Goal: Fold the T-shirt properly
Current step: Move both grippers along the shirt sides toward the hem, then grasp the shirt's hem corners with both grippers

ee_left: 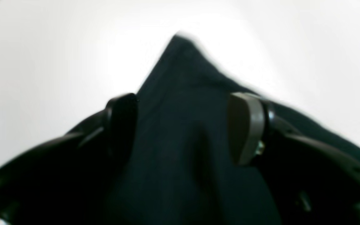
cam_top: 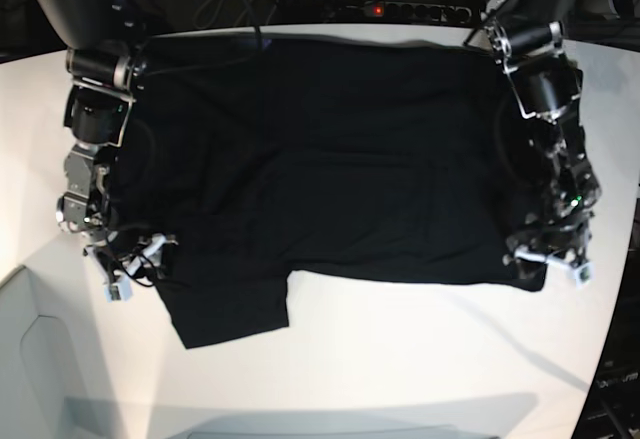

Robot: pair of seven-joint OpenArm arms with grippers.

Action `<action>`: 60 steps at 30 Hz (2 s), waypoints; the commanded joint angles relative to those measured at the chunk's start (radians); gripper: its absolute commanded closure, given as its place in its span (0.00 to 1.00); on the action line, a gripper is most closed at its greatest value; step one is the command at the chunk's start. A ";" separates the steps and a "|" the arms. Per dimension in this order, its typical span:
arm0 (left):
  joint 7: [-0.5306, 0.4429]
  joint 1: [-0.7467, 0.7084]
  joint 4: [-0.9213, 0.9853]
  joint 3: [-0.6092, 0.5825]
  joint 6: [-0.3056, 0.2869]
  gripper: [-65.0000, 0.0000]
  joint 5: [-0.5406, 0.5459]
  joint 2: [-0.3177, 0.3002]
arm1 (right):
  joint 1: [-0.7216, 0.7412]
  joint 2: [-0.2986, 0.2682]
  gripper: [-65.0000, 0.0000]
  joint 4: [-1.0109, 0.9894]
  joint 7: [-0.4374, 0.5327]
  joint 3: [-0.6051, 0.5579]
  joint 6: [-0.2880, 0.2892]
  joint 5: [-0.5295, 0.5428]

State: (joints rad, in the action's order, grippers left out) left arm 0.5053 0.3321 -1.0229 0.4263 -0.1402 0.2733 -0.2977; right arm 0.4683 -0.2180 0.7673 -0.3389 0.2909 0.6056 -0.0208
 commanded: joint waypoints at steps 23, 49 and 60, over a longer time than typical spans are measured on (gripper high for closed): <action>-0.323 0.238 0.568 -0.295 0.007 0.35 0.007 -0.096 | -0.038 -0.008 0.49 0.005 -0.012 0.001 0.001 0.000; -0.159 -0.083 0.033 -0.251 0.011 1.00 0.168 -0.150 | -0.174 0.033 1.00 0.446 -0.019 0.008 0.007 0.005; -0.158 -0.248 -0.265 -0.088 0.009 1.00 0.168 -0.142 | -0.340 0.056 1.00 0.832 -0.084 0.006 0.009 0.006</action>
State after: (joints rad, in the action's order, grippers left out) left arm 0.3683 0.0711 -1.2709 0.3275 -0.1341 0.4400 -0.4179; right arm 0.1169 -0.1490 1.5864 -0.4416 0.2932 0.6090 -0.0235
